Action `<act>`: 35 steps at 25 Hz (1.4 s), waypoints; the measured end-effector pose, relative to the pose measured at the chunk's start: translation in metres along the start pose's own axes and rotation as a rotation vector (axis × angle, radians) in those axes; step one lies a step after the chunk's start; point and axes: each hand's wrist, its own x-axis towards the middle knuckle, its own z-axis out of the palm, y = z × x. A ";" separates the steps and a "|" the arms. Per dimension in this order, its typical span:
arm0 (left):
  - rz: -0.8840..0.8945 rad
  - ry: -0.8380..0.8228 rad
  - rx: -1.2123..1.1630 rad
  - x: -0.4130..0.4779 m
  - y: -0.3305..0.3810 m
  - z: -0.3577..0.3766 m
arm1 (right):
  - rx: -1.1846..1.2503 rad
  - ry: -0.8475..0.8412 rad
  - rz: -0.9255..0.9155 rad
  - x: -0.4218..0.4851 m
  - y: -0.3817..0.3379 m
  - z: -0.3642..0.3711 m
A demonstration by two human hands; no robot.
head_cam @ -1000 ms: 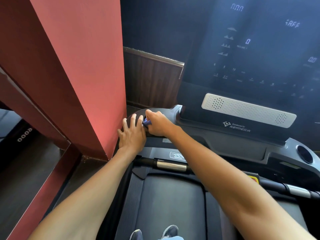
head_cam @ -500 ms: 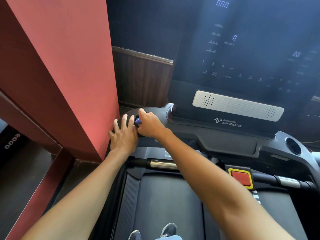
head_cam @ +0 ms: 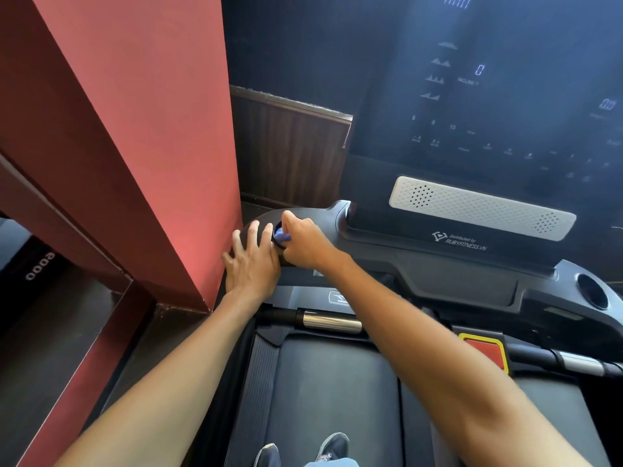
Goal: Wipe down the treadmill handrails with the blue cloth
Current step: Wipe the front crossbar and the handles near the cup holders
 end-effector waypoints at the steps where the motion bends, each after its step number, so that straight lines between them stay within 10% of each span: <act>1: -0.002 -0.001 -0.003 -0.001 0.000 0.000 | 0.025 0.000 -0.009 -0.005 0.003 -0.008; 7: -0.020 -0.006 -0.064 0.001 0.001 0.000 | 0.213 0.428 0.223 0.008 0.021 -0.030; 16: -0.223 0.093 -0.301 0.004 0.002 -0.005 | -0.082 -0.072 -0.208 0.057 -0.028 0.034; 22: -0.192 0.062 -0.181 0.002 0.004 -0.004 | -0.339 0.274 0.074 0.050 0.039 0.006; 28: -0.203 0.044 -0.211 0.004 0.003 -0.005 | -0.327 -0.048 -0.357 0.059 0.002 0.031; 35: -0.170 0.030 -0.139 0.002 0.003 -0.006 | -0.435 0.336 0.081 0.031 0.057 0.006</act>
